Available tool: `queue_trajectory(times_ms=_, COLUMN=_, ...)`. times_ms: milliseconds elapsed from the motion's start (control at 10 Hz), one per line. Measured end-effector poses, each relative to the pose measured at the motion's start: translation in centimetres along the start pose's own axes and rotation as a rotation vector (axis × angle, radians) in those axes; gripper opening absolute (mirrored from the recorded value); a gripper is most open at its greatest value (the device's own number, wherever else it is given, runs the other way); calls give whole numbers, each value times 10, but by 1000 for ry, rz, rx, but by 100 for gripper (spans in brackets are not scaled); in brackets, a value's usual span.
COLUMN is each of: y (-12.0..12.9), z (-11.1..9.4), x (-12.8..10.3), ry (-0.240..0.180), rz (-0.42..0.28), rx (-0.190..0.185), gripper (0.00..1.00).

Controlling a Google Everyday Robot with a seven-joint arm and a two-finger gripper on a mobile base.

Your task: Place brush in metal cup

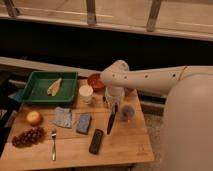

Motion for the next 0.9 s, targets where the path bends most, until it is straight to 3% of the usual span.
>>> queue_trajectory(times_ms=500, y=-2, z=23, x=-21, ry=24, rz=-27, rx=-1, gripper=2)
queue_trajectory(times_ms=900, y=-2, z=38, x=-26, ry=33, rz=-53, rx=-7, gripper=42)
